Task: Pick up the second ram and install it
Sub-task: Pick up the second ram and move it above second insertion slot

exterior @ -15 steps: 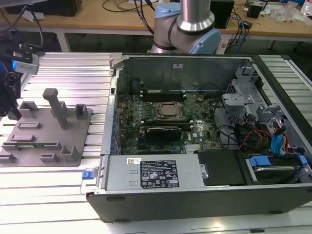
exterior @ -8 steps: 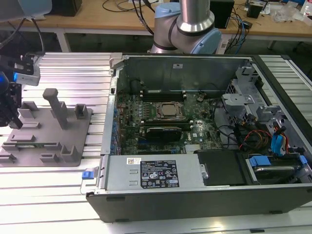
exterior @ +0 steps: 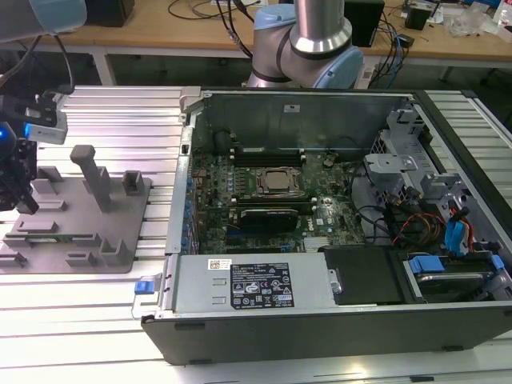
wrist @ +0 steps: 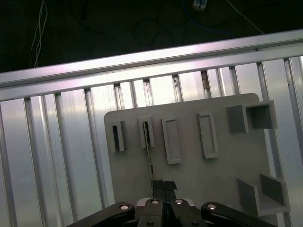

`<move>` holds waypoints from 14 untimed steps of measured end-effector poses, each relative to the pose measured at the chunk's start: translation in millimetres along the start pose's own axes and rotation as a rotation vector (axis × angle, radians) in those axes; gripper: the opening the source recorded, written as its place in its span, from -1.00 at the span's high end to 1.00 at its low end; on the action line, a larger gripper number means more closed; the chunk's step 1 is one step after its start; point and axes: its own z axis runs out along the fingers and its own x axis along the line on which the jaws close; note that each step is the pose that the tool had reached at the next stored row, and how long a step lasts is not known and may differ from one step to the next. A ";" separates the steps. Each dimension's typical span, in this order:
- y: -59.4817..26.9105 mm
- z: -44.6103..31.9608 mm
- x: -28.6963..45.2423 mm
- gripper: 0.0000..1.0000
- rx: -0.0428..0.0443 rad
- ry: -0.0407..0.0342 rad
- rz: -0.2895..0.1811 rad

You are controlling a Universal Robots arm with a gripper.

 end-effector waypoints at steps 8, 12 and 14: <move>-0.3 7.3 0.2 0.84 0.0000 0.0000 0.000; -0.6 12.8 0.3 0.84 0.0001 -0.0001 0.000; -0.7 14.9 0.3 0.84 0.0001 0.0000 0.000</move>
